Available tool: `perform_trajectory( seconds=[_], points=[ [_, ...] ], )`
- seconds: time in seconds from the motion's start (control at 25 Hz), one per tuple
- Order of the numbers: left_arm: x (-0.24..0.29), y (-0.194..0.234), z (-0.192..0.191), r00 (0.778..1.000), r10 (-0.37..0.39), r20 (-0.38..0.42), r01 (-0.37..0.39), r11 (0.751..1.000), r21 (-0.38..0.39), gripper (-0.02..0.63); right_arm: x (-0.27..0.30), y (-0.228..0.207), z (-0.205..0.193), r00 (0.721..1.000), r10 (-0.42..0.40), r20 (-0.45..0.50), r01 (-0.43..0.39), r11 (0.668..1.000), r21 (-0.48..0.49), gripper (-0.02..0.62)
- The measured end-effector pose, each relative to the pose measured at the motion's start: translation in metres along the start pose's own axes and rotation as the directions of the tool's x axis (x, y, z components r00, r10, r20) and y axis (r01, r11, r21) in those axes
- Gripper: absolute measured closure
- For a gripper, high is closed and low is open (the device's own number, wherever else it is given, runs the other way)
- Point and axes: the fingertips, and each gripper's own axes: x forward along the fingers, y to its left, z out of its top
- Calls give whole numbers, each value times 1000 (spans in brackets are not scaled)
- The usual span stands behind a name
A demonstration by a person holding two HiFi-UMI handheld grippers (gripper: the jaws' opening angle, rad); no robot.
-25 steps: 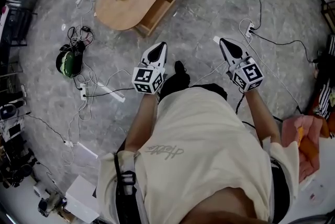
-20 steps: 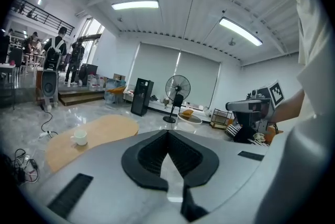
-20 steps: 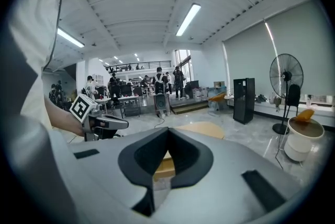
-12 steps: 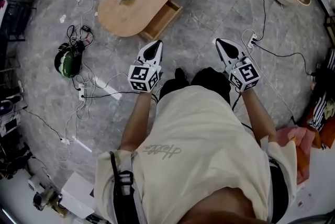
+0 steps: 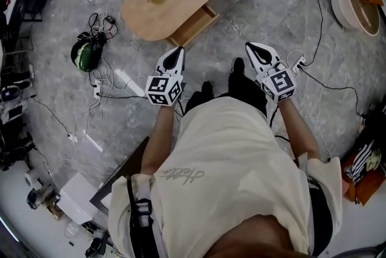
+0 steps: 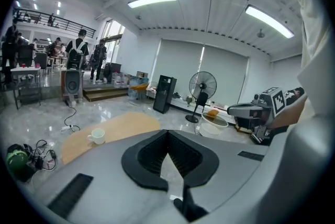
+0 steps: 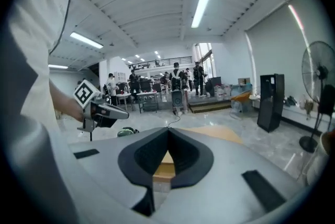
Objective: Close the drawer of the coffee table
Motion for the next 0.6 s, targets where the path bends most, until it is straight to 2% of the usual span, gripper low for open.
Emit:
perform_trajectory(
  seconds=[0.12, 0.32, 0.6],
  points=[
    [22, -10, 19, 998, 61, 17, -61, 998, -9, 601, 10, -32, 3, 998, 62, -7, -63, 995, -79, 600],
    [44, -13, 45, 981, 181, 66, -178, 983, -48, 601, 32, -78, 2, 989, 146, 15, -145, 989, -35, 600],
    [45, -2, 31, 949, 313, 34, -309, 946, -100, 601, 79, -99, -10, 965, 261, -34, -261, 965, -11, 600]
  ],
)
